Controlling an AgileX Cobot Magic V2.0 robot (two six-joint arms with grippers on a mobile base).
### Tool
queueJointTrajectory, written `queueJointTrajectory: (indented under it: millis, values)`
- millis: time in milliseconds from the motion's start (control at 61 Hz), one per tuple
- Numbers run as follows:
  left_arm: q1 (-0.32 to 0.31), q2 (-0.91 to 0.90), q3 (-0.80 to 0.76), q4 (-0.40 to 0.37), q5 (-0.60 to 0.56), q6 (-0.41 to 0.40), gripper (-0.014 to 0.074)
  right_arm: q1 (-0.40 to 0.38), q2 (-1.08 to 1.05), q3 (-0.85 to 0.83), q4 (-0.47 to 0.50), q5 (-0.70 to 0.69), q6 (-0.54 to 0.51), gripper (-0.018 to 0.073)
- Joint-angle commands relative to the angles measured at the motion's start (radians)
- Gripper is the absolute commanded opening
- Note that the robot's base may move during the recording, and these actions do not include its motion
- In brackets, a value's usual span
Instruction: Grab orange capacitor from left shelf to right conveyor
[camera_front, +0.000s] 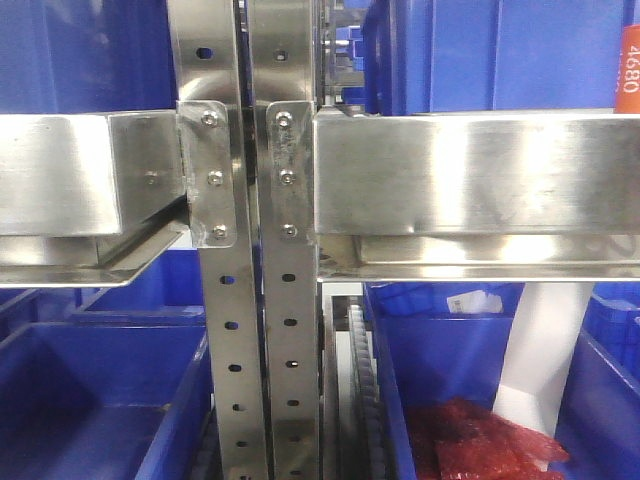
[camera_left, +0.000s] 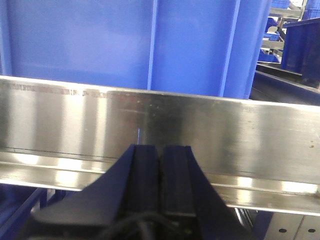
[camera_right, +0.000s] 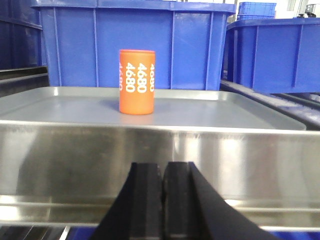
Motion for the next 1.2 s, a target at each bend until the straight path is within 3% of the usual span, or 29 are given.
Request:
queueJointTrajectory:
  millis: [0, 361, 443, 574, 770, 820, 1180]
  values:
    - [-0.003, -0.019, -0.014, 0.000, -0.089, -0.001, -0.0105, -0.004, -0.021, -0.109, 0.001, -0.066, -0.009, 0.0033]
    - [-0.003, -0.019, -0.014, 0.000, -0.089, -0.001, -0.0105, -0.004, 0.173, -0.477, 0.001, 0.174, -0.009, 0.0036]
    - [-0.003, -0.019, -0.014, 0.000, -0.089, -0.001, -0.0105, -0.004, 0.244, -0.527, 0.001, 0.202, -0.009, 0.0071]
    - [-0.003, -0.019, -0.014, 0.000, -0.089, -0.001, -0.0105, -0.004, 0.340, -0.568, 0.001, 0.205, -0.009, 0.0223]
    - [-0.003, -0.019, -0.014, 0.000, -0.089, -0.001, -0.0105, -0.003, 0.432, -0.578, 0.001, 0.206, -0.009, 0.0573]
    - [-0.003, -0.019, -0.014, 0.000, -0.089, -0.001, -0.0105, 0.000, 0.448, -0.578, 0.001, 0.204, -0.008, 0.0622]
    - [-0.003, -0.019, -0.014, 0.000, -0.089, -0.001, -0.0105, 0.106, 0.668, -0.578, 0.006, 0.029, 0.000, 0.0608]
